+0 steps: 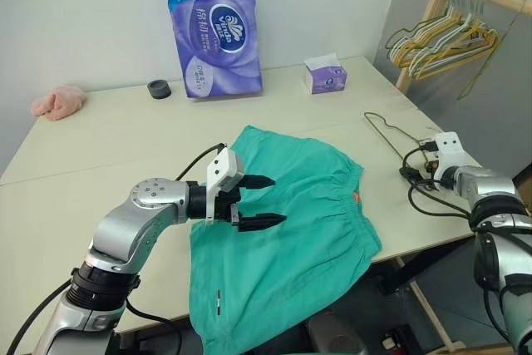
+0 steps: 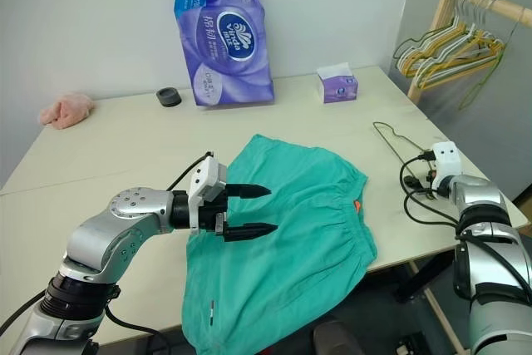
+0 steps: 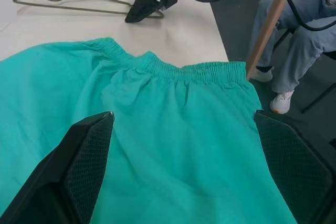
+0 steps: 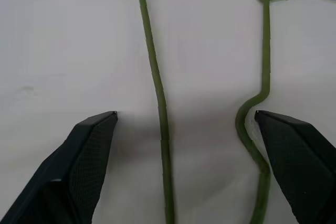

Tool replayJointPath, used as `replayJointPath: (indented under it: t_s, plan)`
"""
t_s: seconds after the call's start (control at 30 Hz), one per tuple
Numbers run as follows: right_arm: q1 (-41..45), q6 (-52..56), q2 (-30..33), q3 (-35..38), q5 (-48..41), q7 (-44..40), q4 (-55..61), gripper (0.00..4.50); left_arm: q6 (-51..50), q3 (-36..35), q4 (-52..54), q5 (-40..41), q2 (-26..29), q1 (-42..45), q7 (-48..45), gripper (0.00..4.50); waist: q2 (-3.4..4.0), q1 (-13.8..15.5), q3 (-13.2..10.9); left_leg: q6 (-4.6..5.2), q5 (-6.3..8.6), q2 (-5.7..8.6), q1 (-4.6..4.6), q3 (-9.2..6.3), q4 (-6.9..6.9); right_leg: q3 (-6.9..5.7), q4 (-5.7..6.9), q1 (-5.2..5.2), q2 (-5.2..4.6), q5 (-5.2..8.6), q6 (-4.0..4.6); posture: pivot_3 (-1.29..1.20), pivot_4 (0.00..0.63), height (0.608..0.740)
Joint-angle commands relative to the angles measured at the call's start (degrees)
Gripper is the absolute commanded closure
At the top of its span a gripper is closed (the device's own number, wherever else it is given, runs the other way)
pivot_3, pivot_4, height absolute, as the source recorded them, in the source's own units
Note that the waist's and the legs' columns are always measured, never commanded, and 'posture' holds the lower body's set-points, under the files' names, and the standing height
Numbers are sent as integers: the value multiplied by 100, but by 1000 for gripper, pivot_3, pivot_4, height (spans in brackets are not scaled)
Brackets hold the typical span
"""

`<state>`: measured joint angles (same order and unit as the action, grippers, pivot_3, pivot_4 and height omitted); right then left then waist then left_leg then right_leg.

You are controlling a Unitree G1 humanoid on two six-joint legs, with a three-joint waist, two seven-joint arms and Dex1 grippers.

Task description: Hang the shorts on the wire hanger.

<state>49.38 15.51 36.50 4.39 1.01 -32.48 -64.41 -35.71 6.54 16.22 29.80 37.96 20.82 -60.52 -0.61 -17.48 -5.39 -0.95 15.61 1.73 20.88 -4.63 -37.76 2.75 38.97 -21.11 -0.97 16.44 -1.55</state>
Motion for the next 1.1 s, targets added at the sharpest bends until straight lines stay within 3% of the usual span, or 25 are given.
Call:
replayJointPath:
  t_s: [0.03, 0.13, 0.3, 0.67, 0.8, 1.1]
  plan:
    - [-55, -332, 154, 39, -14, -10, 438, 26, 33, -106, 183, 100, 3, 61, 6, 0, 0, -1, 0, 0, 0, 0, 0, 0, 0, -1, 0, -1, 0, 0, 0, -308, 68, 740]
    - [-127, -237, 145, 309, -293, -67, 608, 26, 41, -100, 177, 104, 11, 57, 3, 0, 0, -3, -1, -1, 0, -1, 0, -1, 0, -1, 0, -1, 0, 0, 0, -310, 69, 740]
    - [-10, -176, 197, 749, -511, 572, 279, 26, 35, -85, 193, 142, 5, 37, -28, 0, -1, -4, -1, -1, 1, -2, 0, -1, 1, -1, 0, -1, 0, 0, 0, -310, 69, 740]
    - [186, -92, 162, 255, -29, 732, -470, 26, 47, -67, 208, 172, 48, 32, -184, 0, 0, -15, -3, -1, 1, -2, -1, 1, 2, 2, 0, -1, 3, 0, 0, -312, 72, 740]
    - [289, 314, 145, 165, -3, 409, -685, 900, 64, -63, 184, 154, 49, 46, -198, 0, -1, -11, -3, -1, 1, -4, -1, 0, 2, 0, -1, 1, 7, 0, 0, -312, 72, 740]
    - [186, 446, 129, 49, 95, 123, -741, 3983, 125, -63, 138, 120, 44, 36, -210, 0, -6, 20, 0, -1, 1, -1, -2, -1, -3, -2, -4, 7, 15, 1, -1, -310, 67, 740]
